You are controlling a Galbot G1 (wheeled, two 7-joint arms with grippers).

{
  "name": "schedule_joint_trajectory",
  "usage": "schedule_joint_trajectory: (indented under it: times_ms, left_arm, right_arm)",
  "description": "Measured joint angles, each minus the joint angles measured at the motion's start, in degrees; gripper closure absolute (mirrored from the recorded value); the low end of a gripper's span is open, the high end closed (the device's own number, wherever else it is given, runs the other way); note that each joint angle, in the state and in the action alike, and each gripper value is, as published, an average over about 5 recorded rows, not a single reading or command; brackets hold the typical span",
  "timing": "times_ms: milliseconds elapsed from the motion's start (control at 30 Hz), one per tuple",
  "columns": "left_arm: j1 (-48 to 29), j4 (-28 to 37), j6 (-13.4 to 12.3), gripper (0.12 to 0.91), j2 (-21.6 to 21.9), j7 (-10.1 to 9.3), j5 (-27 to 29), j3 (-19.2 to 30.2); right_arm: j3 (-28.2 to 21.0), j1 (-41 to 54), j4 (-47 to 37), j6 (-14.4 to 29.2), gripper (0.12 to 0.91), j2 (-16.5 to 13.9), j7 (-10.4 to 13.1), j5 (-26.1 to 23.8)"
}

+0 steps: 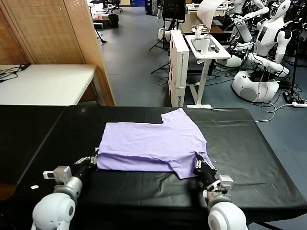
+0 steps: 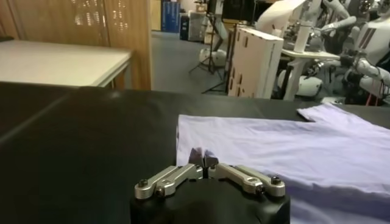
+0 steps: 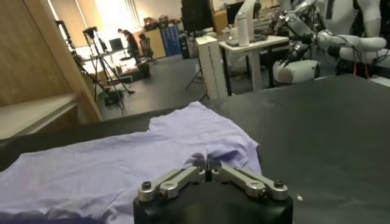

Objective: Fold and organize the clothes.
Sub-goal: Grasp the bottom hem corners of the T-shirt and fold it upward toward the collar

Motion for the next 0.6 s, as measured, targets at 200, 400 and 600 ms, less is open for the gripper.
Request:
schedule_joint_trajectory:
  times_ms: [200, 400, 600]
  left_arm:
    - [-0.5, 1.2, 0.0, 0.879, -0.1, 0.0, 0.3, 0.6]
    - [-0.7, 2.2, -0.3, 0.879, -0.3, 0.04, 0.6, 1.2]
    - [-0.7, 2.5, -1.2, 0.701, -0.3, 0.0, 2.2, 1.2]
  right_arm:
    - [-0.1, 0.0, -0.6, 0.0, 0.879, 0.1, 0.1, -0.1]
    - [-0.6, 0.5, -0.8, -0.1, 0.798, 0.1, 1.1, -0.3]
    - [-0.5, 0.5, -0.6, -0.1, 0.383, 0.2, 1.9, -0.7]
